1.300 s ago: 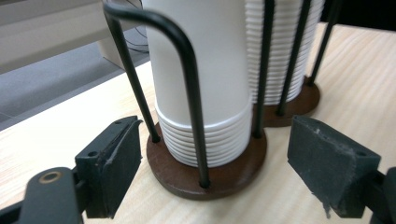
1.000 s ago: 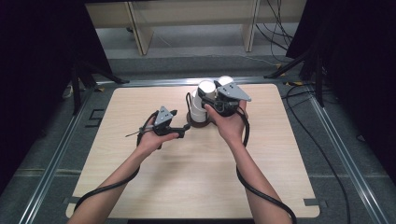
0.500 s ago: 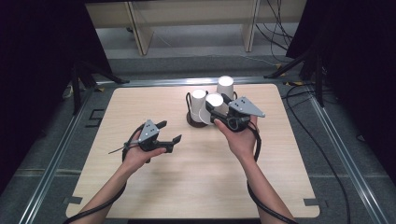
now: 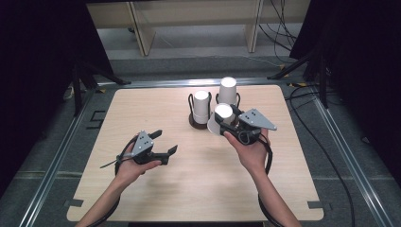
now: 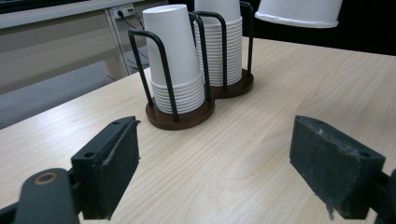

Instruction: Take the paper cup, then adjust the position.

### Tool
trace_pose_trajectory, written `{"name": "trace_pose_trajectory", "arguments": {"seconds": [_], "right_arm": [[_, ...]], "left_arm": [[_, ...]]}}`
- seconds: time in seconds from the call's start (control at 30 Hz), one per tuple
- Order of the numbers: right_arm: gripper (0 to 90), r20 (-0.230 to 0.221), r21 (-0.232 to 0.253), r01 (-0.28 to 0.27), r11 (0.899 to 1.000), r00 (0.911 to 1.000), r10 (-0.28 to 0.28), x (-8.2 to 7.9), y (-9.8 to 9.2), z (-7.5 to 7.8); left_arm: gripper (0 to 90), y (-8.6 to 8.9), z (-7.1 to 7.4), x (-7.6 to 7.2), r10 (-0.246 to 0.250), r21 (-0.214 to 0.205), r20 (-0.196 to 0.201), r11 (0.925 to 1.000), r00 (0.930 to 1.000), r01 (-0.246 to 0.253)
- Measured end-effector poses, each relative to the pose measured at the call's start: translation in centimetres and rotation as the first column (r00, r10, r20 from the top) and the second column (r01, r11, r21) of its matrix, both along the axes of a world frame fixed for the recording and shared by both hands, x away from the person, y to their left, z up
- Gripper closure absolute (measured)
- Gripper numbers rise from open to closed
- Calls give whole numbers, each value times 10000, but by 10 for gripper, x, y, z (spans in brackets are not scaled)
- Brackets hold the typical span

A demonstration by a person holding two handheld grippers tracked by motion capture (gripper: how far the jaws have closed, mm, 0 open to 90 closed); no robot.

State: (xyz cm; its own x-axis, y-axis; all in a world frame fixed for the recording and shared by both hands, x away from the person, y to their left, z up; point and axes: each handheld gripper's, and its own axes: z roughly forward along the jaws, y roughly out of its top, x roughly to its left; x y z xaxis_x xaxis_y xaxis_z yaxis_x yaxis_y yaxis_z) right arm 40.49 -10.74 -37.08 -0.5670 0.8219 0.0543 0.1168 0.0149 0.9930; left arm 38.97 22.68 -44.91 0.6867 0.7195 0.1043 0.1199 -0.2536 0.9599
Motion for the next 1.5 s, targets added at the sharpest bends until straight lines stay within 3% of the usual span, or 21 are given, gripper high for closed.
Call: {"name": "trace_pose_trajectory", "arguments": {"seconds": [0.03,0.07,0.17,0.2,0.23,0.27,0.37,0.43,0.67,0.83,0.9,0.93,0.97,1.2,1.23,1.33,1.47,1.5], "right_arm": [[365,-226,38,23,10000,9997,-22,-3,-1,0],[364,86,-124,45,9999,10000,-44,-3,-3,-2],[365,-319,11,11,10000,9995,-11,-9,-4,-5],[365,-129,6,9,10000,9999,-9,-9,-5,-8],[365,-376,224,-99,9997,9992,107,-11,-3,-9],[364,-320,193,-40,9998,9995,46,-11,-4,-11],[365,-607,373,-209,9991,9979,231,-13,-1,-16],[365,-533,310,-253,9992,9982,269,-12,-2,-18],[365,-1229,1048,-216,9943,9918,345,-12,-7,-31],[364,-1634,1448,-52,9894,9861,291,-14,-12,-37],[364,-1557,1371,31,9906,9876,184,-14,-14,-38],[364,-1597,1487,8,9889,9869,232,-15,-15,-38],[364,-1731,1596,76,9872,9847,204,-16,-15,-38],[364,-1660,1752,-55,9845,9855,351,-17,-11,-37],[364,-1909,1919,-21,9814,9808,395,-18,-9,-36],[364,-1819,1890,-2,9820,9827,352,-16,-9,-38],[364,-2011,2213,44,9752,9787,412,-15,-10,-41],[364,-2129,2284,78,9735,9762,421,-14,-10,-42]], "left_arm": [[156,1,-1,-1,33,12,-24,10000,10000,-33],[156,1,-1,-2,55,28,-21,10000,10000,-55],[156,0,-1,-4,74,51,-15,10000,10000,-74],[155,0,-2,-5,44,70,-24,10000,10000,-44],[154,0,-2,-6,20,95,-37,10000,10000,-19],[154,-1,-2,-7,16,32,-35,10000,10000,-16],[153,-6,-4,-9,-161,-60,-108,9999,9998,160],[152,-9,-4,-10,-312,-125,-58,9994,9995,311],[149,-22,-3,-13,-624,-39,-114,9980,9980,623],[139,-32,-5,-11,-842,-250,-196,9962,9963,837],[133,-34,-5,-11,-885,-156,-310,9960,9956,880],[124,-36,-6,-11,-933,-350,-233,9951,9954,924],[112,-36,-5,-12,-923,-189,-311,9956,9952,918],[58,-42,-4,-16,-982,-352,-130,9946,9951,977],[50,-41,-3,-17,-960,-182,-179,9952,9952,956],[23,-44,-5,-19,-1051,-190,-201,9943,9943,1047],[5,-48,-6,-20,-1196,-250,-181,9926,9927,1192],[4,-48,-5,-20,-1224,-83,-255,9925,9922,1222]]}}
